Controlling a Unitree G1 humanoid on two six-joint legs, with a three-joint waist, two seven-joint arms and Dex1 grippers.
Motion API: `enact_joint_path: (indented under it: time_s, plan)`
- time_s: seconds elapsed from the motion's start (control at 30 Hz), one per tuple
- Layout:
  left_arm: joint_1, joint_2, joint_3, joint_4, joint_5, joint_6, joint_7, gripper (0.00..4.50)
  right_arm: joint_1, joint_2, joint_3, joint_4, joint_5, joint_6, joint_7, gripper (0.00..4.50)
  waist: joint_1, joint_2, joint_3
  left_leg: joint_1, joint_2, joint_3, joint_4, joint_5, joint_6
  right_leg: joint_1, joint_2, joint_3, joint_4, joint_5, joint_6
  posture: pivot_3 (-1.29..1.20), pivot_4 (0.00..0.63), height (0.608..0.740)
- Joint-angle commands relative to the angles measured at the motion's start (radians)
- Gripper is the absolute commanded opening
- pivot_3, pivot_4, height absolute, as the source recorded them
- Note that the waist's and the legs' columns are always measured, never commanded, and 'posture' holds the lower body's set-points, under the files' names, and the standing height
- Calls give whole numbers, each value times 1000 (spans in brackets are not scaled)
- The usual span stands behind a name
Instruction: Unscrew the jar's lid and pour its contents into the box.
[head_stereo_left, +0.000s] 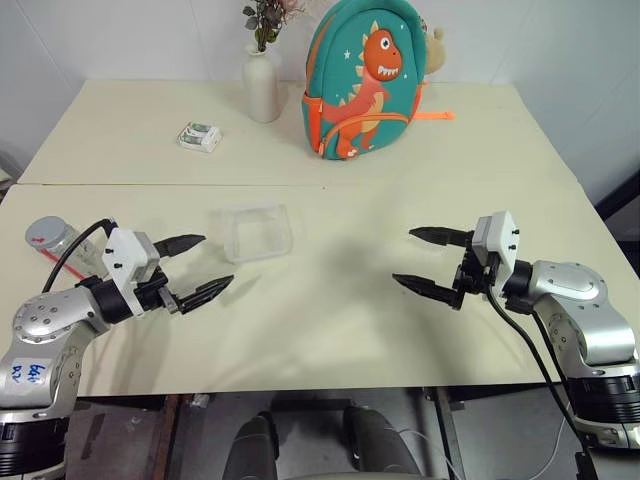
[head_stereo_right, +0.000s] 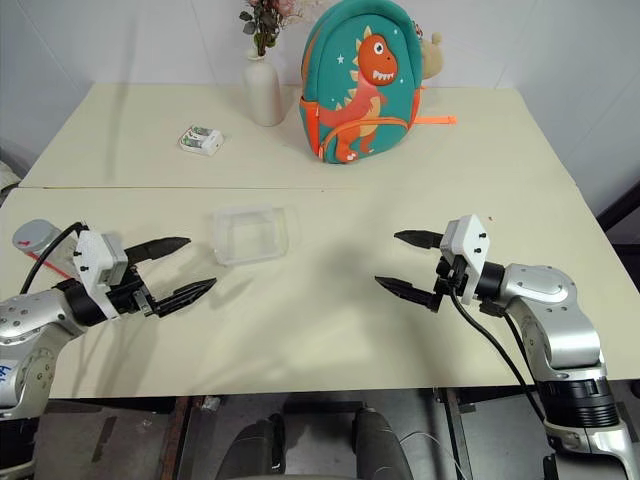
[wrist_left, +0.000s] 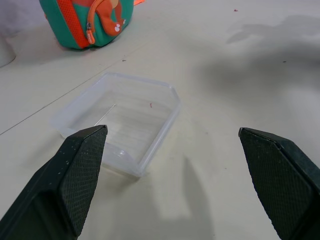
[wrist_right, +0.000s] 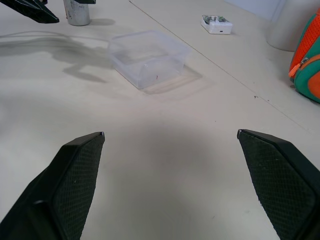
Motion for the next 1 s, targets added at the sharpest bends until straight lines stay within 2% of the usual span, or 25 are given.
enact_joint_path:
  time_s: [0.03, 0.27, 0.4, 0.5, 0.6, 0.67, 0.8, 1.0]
  plan:
    - [23, 7, 51, -56, -14, 1, 21, 4494, -51, 22, 22, 22, -5, -34, 13, 4500, 0, 0, 0, 0, 0, 0, 0, 0, 0, 0, 0, 0, 0, 0, 0, 0, 150, 740]
    - [155, -65, 136, -166, 10, 17, 161, 4494, -183, 98, 88, 140, -15, -71, 64, 4500, -17, 0, 0, 4, 0, 3, 0, 0, 0, 2, 0, 2, 1, 0, -1, 0, 150, 740]
    - [319, -227, 251, -288, 41, 37, 365, 4494, -294, 174, 122, 209, -10, -84, 98, 4500, -30, -1, 0, 5, 0, 4, 0, -1, 1, 2, 0, 4, 1, 1, 1, 0, 150, 740]
    - [359, -305, 304, -335, 33, 54, 464, 4494, -337, 211, 131, 230, -8, -86, 111, 4500, -25, -1, 0, 5, 1, 3, 0, -1, 1, 2, 1, 3, 3, 2, 3, 0, 150, 740]
    - [366, -366, 344, -325, 43, 50, 553, 4494, -388, 268, 144, 268, -10, -101, 118, 4500, -22, -1, -1, 6, 1, 1, 1, -1, 1, 3, 1, 2, 4, 0, -1, 0, 150, 740]
    - [363, -372, 363, -317, 40, 51, 576, 4494, -418, 300, 152, 291, -13, -111, 128, 4500, -26, -2, -1, 6, 1, 2, 3, -1, 1, 4, 1, 3, 3, -6, -11, 0, 150, 740]
    - [332, -306, 438, -188, -13, 7, 502, 4494, -449, 339, 168, 293, -21, -130, 141, 4500, -28, -3, -2, 6, 1, 3, 5, -1, 1, 5, 0, 3, 3, -5, -12, 0, 150, 740]
    - [321, -235, 517, -39, -48, -50, 425, 4494, -438, 336, 165, 275, -28, -140, 136, 4500, -29, -3, -2, 7, 1, 4, 1, -2, -1, 4, -1, 3, 1, -6, -14, 0, 150, 740]
